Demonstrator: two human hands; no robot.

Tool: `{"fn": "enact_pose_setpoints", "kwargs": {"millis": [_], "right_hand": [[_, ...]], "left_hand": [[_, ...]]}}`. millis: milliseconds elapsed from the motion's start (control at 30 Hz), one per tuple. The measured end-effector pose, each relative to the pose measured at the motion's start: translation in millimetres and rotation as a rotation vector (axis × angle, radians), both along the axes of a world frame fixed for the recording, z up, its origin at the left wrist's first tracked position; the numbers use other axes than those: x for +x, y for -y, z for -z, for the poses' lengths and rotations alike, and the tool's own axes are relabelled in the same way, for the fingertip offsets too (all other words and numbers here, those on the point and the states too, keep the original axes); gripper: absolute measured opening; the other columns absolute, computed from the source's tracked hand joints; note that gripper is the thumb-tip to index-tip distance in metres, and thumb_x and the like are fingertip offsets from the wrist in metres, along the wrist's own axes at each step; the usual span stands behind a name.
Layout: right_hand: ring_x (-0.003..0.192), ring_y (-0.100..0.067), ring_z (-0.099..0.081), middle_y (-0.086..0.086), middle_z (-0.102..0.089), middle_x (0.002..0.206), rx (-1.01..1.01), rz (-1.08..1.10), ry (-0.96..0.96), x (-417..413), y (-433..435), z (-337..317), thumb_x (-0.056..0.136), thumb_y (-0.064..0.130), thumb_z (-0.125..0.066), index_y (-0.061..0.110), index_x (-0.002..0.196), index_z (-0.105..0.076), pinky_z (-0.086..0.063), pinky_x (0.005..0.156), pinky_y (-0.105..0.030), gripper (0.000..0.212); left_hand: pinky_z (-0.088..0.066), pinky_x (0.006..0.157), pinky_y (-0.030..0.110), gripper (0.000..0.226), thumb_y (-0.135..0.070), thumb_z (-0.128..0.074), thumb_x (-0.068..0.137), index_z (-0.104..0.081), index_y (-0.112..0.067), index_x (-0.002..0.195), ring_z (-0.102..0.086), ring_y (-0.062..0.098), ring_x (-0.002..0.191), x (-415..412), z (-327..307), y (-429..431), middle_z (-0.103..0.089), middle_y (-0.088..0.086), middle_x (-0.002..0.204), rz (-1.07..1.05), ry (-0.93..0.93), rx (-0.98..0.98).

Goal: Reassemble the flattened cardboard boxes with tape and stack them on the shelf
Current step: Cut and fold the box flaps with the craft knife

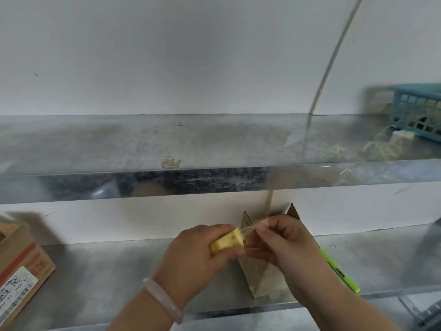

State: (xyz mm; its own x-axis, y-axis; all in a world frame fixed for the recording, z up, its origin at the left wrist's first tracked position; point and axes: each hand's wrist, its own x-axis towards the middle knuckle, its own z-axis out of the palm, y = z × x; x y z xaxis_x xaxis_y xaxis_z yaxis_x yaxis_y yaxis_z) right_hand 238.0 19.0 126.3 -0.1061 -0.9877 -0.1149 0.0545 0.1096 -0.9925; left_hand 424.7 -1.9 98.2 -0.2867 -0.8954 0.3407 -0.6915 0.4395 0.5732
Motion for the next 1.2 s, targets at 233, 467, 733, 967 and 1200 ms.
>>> {"fn": "enact_pose_setpoints", "kwargs": {"millis": [233, 467, 733, 967, 1200], "right_hand": [[0.063, -0.023, -0.067, -0.021, -0.068, 0.074, 0.073, 0.01, 0.25, -11, -3, -2, 0.093, 0.001, -0.056, 0.005, 0.069, -0.067, -0.057, 0.058, -0.031, 0.027], [0.064, -0.024, -0.067, -0.017, -0.067, 0.071, -0.016, 0.106, 0.285, -23, -8, -6, 0.093, -0.001, -0.055, 0.001, 0.076, -0.061, -0.058, 0.065, -0.037, 0.019], [0.065, -0.021, -0.068, -0.016, -0.067, 0.074, 0.059, 0.144, 0.337, -63, -9, 8, 0.093, 0.004, -0.056, 0.002, 0.079, -0.061, -0.057, 0.057, -0.029, 0.015], [0.06, -0.017, -0.064, -0.012, -0.064, 0.069, 0.086, 0.189, 0.384, -95, -6, 20, 0.095, 0.006, -0.053, 0.003, 0.078, -0.058, -0.057, 0.054, -0.027, 0.018], [0.062, -0.015, -0.066, -0.008, -0.066, 0.069, 0.108, 0.187, 0.315, -130, 6, 31, 0.097, 0.007, -0.052, 0.006, 0.082, -0.057, -0.056, 0.054, -0.026, 0.016]], "left_hand": [[-0.042, 0.072, 0.01, 0.048, -0.077, -0.054, 0.071, -0.051, -0.064, 0.117, -0.057, 0.001, 0.091, 11, 9, -3, -0.057, -0.023, 0.1, 0.163, -0.219, 0.032], [-0.044, 0.083, 0.019, 0.066, -0.083, -0.04, 0.055, -0.059, -0.051, 0.11, -0.053, -0.003, 0.095, 1, -2, 5, -0.058, -0.026, 0.103, 0.009, 0.171, 0.011], [-0.042, 0.072, 0.011, 0.05, -0.073, -0.052, 0.071, -0.053, -0.05, 0.116, -0.055, -0.003, 0.088, 1, 5, 1, -0.056, -0.024, 0.093, 0.077, 0.006, -0.058], [-0.034, 0.056, 0.011, 0.05, -0.079, -0.044, 0.071, -0.053, -0.044, 0.105, -0.053, 0.0, 0.071, -22, 6, 1, -0.053, -0.023, 0.081, 0.014, 0.291, -0.131], [-0.042, 0.06, 0.013, 0.044, -0.071, -0.039, 0.085, -0.059, -0.046, 0.116, -0.053, -0.003, 0.071, -36, 10, 0, -0.052, -0.024, 0.081, 0.035, 0.247, -0.129]]}}
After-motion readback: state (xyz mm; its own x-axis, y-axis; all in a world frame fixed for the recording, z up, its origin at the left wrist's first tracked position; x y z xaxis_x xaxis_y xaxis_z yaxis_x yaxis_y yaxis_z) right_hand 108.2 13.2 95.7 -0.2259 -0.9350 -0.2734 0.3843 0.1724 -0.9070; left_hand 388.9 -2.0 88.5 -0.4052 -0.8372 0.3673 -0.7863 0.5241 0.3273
